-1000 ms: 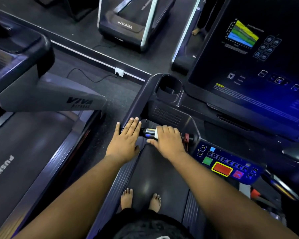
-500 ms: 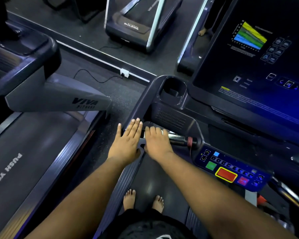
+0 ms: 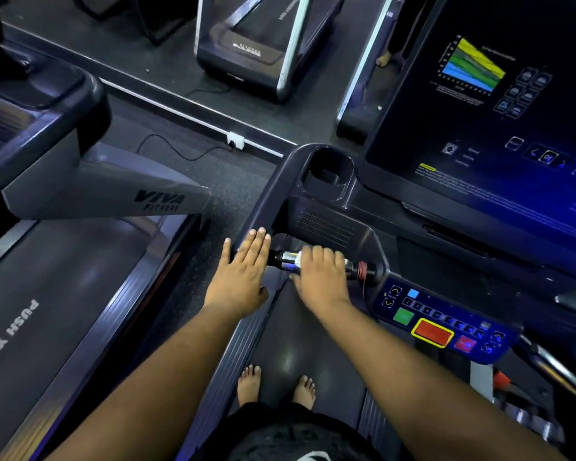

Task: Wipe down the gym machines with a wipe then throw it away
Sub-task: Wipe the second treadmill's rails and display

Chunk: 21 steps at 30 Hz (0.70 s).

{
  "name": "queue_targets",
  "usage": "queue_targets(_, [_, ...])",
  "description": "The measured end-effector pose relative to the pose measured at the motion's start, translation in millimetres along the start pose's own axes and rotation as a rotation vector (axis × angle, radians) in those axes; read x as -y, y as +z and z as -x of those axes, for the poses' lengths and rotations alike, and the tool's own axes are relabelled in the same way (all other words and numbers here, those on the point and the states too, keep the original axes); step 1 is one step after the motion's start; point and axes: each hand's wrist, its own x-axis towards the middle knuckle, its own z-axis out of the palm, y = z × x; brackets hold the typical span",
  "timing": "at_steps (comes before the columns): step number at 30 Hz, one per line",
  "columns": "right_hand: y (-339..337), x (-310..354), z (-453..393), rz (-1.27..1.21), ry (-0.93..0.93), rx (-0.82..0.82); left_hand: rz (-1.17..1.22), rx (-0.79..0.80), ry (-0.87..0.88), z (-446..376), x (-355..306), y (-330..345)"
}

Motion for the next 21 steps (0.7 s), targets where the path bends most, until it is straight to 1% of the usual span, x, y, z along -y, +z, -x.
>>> queue_targets(2, [-14.1,16.8,-17.5,-0.028,-0.039,0.038,0.004,0.005,0.003,0.7,-0.9,-2.7])
queue_targets(5, [-4.8,30.7,-11.9,-0.019,-0.19,0.026,-0.007,0.009,0.0,0.9,-1.9,-6.1])
queue_targets(7, [0.9,27.4,6.5,0.039,-0.278,-0.031,-0.008,0.007,-0.001,0.7,-0.8,-4.8])
queue_targets(9, [13.1,10.7,23.7,0.078,-0.328,-0.036,0.01,-0.01,0.002,0.6,0.5,-1.8])
queue_targets(10, [17.1,-1.7,31.8,0.047,-0.319,-0.042,0.015,-0.015,0.009,0.5,1.3,-1.4])
queue_targets(11, [20.7,-14.5,39.8,0.006,-0.293,-0.08,0.015,-0.016,0.01,1.0,0.9,-0.3])
queue_targets(13, [19.7,-34.1,46.8,-0.067,-0.212,-0.176,0.01,-0.01,0.008,0.2,0.7,0.1])
queue_targets(14, [16.2,-38.9,44.0,-0.086,-0.162,-0.188,0.01,-0.002,0.008,0.0,-0.2,-0.4])
queue_targets(16, [1.1,-38.3,23.1,-0.111,-0.033,-0.133,0.011,-0.001,0.005,0.2,-1.0,-2.7])
queue_targets(18, [-17.2,-33.2,-3.9,-0.102,0.056,0.018,0.021,-0.002,0.006,1.4,-1.3,-3.7])
queue_targets(19, [-21.7,-31.1,-13.9,-0.08,0.06,0.087,0.025,-0.009,0.008,1.8,-1.3,-3.6])
queue_targets(20, [-23.5,-29.6,-18.2,-0.058,0.054,0.123,0.023,-0.013,0.011,2.0,-1.1,-4.6])
queue_targets(21, [-21.9,-28.9,-17.3,-0.041,0.046,0.126,0.02,-0.013,0.012,1.5,-0.9,-4.3])
